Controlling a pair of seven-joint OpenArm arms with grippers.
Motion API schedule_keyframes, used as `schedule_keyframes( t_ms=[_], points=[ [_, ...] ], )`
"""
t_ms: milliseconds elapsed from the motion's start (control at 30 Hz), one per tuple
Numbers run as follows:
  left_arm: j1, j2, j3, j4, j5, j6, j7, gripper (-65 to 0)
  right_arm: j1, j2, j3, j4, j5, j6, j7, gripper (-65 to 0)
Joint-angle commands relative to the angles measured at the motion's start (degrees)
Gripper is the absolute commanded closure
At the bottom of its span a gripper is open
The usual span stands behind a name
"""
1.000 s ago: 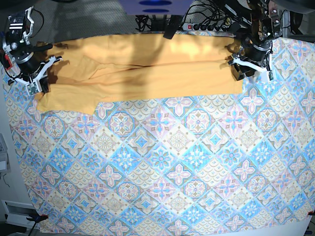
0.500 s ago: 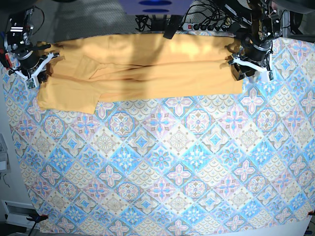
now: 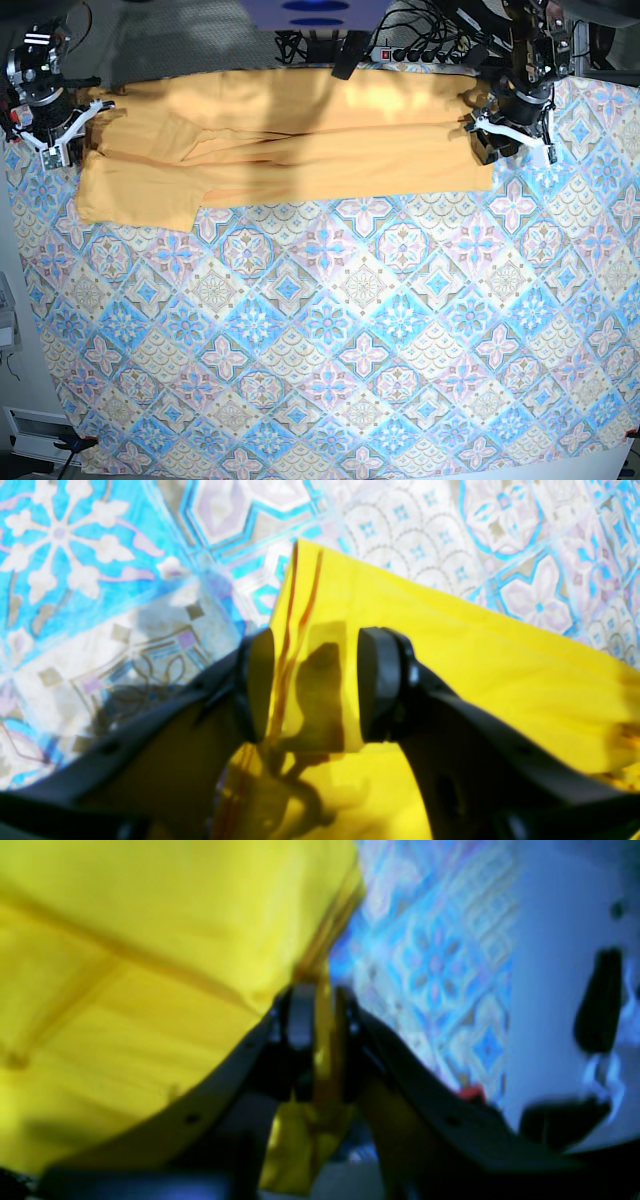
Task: Fold the T-shirt properly
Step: 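Lower both grippers and lay the folded edge along the collar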
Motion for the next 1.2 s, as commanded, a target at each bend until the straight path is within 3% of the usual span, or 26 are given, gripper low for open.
schedule_keyframes(
  t_ms=[0,167,300,433,567,833,1167],
  points=[
    [0.07,-0.53,-1.49,0.83,-0.35,-0.21,-1.24,-27.4,-0.26,0.54,0.58,3.16,0.43,-0.39,1.71,-7.9],
    [0.07,-0.53,-3.16,0.83,-0.61,-0.21,-1.16,-27.5,-0.09,-0.96,-3.9,7.12,0.43,-0.31,1.71,-7.9],
    [0.07,-0.53,-2.89,0.83,-0.53,-0.21,-1.16,-27.5,5.8,-1.05,-8.83,5.88,0.52,-0.31,1.36,-7.9],
    [0.16,-0.53,-2.72,0.83,-0.53,-0.21,-1.16,-27.5,9.94,-1.13,-10.85,2.37,0.52,-0.31,-3.3,-7.9],
    [0.16,-0.53,-2.72,0.83,-0.53,-0.21,-1.16,-27.5,10.73,-1.22,-6.98,1.66,0.52,-0.31,-4.0,-9.5],
    [0.07,-0.53,-2.72,0.74,-0.53,-0.21,-1.16,-27.5,10.99,-1.31,0.14,-2.73,0.78,-0.39,-4.0,-28.1],
    [-0.72,-0.53,-2.81,-2.16,-0.61,-0.3,-1.07,-27.5,13.89,-1.05,-0.21,-11.61,0.87,-0.13,-3.82,-28.4]
  ],
)
